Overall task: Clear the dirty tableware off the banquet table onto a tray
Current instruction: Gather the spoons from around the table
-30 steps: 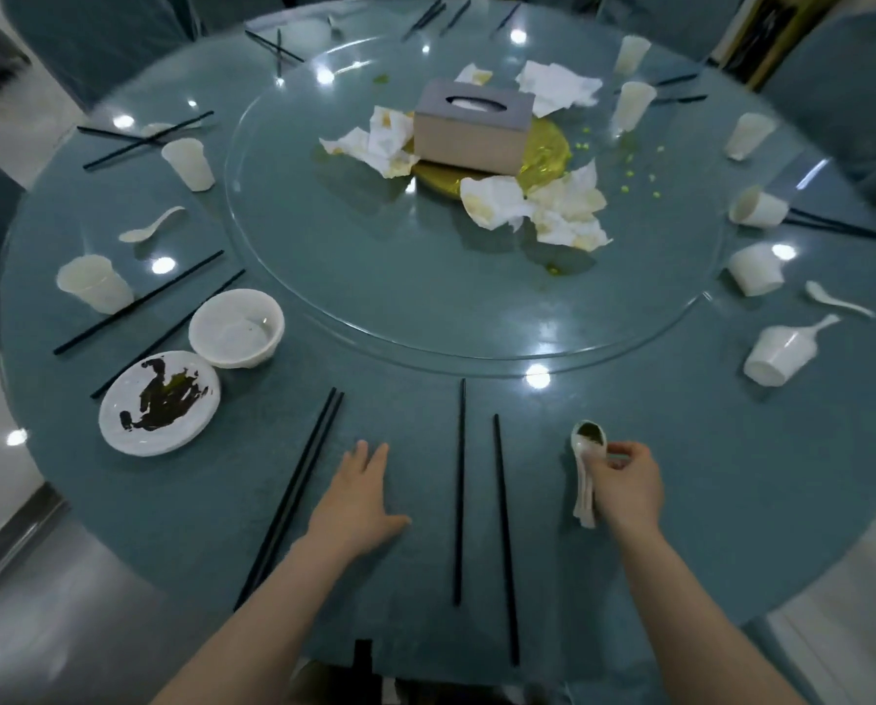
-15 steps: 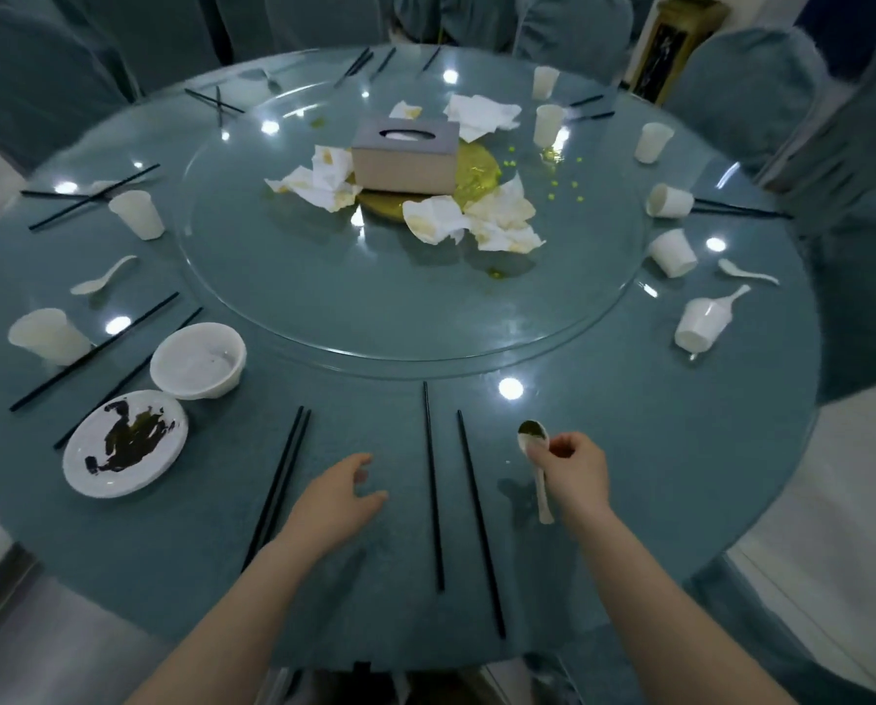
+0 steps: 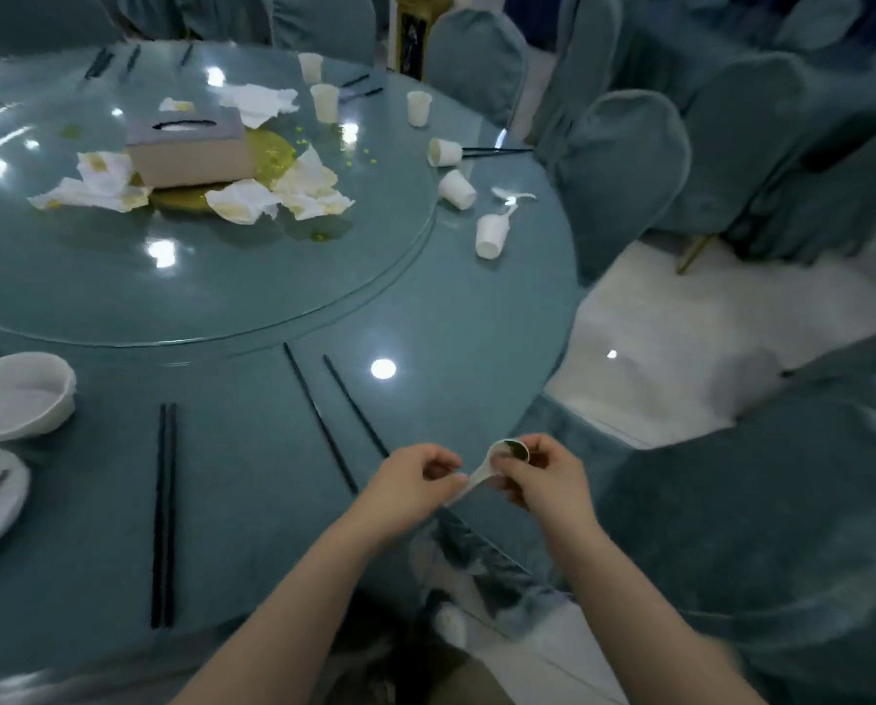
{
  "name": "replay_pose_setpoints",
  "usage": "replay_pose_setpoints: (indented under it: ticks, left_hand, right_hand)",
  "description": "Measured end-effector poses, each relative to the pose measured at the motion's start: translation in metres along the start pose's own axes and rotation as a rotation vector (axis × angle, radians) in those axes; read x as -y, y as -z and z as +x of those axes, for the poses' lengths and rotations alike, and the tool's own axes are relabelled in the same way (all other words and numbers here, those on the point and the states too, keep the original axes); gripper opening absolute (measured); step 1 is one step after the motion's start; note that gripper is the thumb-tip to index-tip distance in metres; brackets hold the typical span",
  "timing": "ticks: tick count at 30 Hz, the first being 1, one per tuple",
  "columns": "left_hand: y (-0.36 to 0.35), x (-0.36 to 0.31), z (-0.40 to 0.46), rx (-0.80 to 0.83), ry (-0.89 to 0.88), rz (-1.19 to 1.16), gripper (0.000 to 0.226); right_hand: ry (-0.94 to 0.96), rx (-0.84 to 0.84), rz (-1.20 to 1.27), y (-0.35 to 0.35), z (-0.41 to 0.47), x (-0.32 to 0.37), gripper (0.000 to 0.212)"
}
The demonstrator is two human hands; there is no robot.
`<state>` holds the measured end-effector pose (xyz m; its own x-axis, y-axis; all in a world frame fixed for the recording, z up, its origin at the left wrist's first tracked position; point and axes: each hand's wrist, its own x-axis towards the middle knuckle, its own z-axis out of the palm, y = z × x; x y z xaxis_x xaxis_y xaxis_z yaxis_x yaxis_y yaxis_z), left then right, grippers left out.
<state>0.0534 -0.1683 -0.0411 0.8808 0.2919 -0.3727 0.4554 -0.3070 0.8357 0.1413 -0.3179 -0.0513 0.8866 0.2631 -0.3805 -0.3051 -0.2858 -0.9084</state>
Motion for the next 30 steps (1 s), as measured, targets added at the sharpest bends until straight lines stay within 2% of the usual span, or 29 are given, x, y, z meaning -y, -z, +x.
replay_pose_setpoints:
  ticks: [3, 7, 13, 17, 23, 30]
  left_hand:
    - [-0.038, -0.027, -0.002, 0.097, -0.083, 0.124, 0.014]
    - [-0.083, -0.060, -0.003, 0.135, -0.193, 0.214, 0.007]
    - [-0.176, -0.123, -0.003, 0.176, -0.306, 0.263, 0.020]
    - [-0.246, -0.180, -0.006, 0.226, -0.279, 0.034, 0.016]
    - [-0.333, -0.251, 0.005, 0.140, -0.193, -0.273, 0.011]
    - [-0.371, -0.281, 0.052, -0.019, -0.076, -0.428, 0.014]
  right_hand:
    - [0.034, -0.076, -0.013, 0.046, -0.020, 0.000, 0.010]
    - [0.054, -0.132, 0.036, 0.100, -0.038, -0.004, 0.009]
    - [0.118, -0.198, 0.121, 0.210, -0.057, -0.012, 0.015]
    - [0.114, -0.275, 0.175, 0.318, -0.062, -0.026, 0.013]
    - [0.081, -0.331, 0.198, 0.477, -0.056, -0.044, 0.015]
    - [0.075, -0.308, 0.259, 0.574, -0.008, -0.042, 0.017]
